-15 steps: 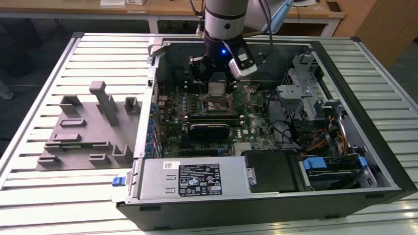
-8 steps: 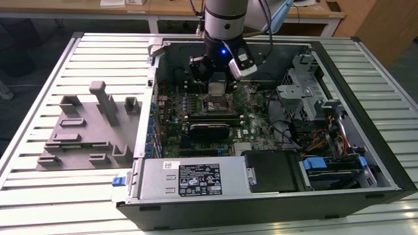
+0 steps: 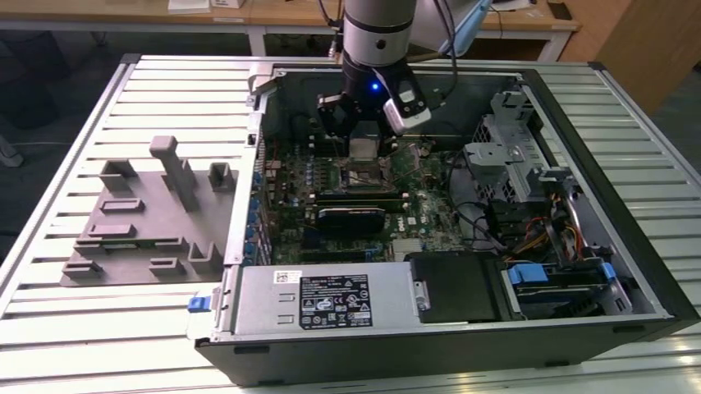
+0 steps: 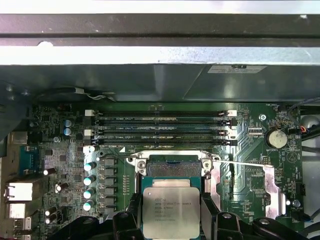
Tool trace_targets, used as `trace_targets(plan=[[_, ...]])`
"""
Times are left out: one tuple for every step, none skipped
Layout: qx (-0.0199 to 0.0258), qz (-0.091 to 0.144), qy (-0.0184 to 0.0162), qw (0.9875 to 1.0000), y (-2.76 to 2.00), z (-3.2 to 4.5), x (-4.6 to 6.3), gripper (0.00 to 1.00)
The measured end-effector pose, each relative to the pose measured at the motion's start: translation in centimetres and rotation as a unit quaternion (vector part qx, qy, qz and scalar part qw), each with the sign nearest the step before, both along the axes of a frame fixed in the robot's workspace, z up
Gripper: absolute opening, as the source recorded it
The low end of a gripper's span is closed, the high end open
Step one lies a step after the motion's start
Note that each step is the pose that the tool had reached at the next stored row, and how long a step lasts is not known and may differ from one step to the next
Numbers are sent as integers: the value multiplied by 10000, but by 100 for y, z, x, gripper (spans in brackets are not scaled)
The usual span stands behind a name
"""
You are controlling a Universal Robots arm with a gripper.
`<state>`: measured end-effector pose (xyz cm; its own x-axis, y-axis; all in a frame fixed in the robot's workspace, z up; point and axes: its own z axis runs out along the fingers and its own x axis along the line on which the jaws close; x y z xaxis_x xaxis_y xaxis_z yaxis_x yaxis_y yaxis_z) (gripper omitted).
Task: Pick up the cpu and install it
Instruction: 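Place the cpu into insertion slot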
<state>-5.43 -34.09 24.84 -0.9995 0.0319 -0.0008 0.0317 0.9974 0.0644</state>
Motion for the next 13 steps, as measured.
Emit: trace_targets(plan=[[1,-52,0,10000,0,-1,1,55],[0,-116,-1,9999,0,-1,1,55],[0,-182,-1,9998,0,-1,1,55],[0,-252,0,9997,0,-1,0,55],[0,-323,0,9995,0,0,0,55],[0,-395,0,9992,0,-1,0,55],[0,-468,0,9989,0,-1,0,55],[0,-539,0,9985,0,-1,0,55],[0,-605,0,9982,0,0,0,55],[-1,-669,0,9978,0,0,0,55],[0,-734,0,9973,0,-1,0,55],[-1,-796,0,9968,0,-1,0,55],[-2,-858,0,9963,0,-1,0,55]])
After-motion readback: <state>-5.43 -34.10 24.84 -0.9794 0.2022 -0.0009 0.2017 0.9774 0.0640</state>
